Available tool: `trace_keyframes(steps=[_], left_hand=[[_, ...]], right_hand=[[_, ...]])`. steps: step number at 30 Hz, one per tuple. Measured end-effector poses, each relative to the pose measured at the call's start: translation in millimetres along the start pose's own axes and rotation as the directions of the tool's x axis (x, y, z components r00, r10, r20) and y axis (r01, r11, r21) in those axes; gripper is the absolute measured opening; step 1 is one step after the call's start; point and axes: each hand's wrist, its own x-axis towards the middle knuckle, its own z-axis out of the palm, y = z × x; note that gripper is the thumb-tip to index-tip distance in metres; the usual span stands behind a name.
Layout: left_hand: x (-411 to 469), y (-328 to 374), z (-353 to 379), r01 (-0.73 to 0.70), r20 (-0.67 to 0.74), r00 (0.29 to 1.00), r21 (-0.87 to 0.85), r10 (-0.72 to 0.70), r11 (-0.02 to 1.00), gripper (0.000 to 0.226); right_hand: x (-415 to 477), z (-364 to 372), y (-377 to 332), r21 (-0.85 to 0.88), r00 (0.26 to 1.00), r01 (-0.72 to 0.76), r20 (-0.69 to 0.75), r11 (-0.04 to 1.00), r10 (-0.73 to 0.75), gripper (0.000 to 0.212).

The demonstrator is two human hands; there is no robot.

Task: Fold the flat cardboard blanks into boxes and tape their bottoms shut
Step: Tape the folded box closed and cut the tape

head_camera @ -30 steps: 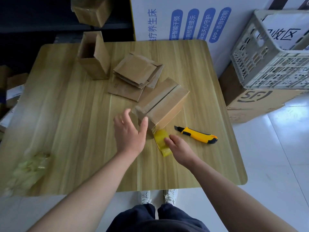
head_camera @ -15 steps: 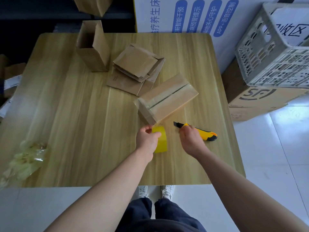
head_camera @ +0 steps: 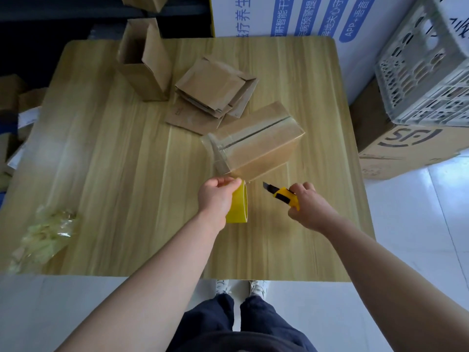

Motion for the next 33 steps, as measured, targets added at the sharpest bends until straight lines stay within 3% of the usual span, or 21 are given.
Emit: trace_keyframes(steps=[4,9,15,22,33], left_hand=[[-1,6,-1,-0.016,0.012,1.0,0.02,0.016,1.0,0.015],[1,11,-3,-0.007,0.023,1.0,0.04,0.007,0.999,0.015],[6,13,-8,-0.095,0.069,0.994,0.136,0.087,0.986,0.012],[11,20,-16,-0.083,0.144,0.988,0.189,0.056,0.978,0.016],[14,26,-24,-0.222,0.131,0.973,0.312,0.189,0.924,0.013]], right_hand=[[-22,-42,-20,-0.062,0.958,0.242,-0.142,0.968,-0.248,0.037],[-29,-81,-57,-0.259,0.888,0.409,-0.108,0.875,-0.447,0.035],[-17,-89,-88,-0.422,0.892,0.403,-0.018,0.812,-0.452,0.035],[-5,-92,-109,-0.477,0.933,0.317,0.004,0.819,-0.359,0.033],[-5,-64,-60,-0.181,0.909,0.391,-0.079,0.902,-0.409,0.025]])
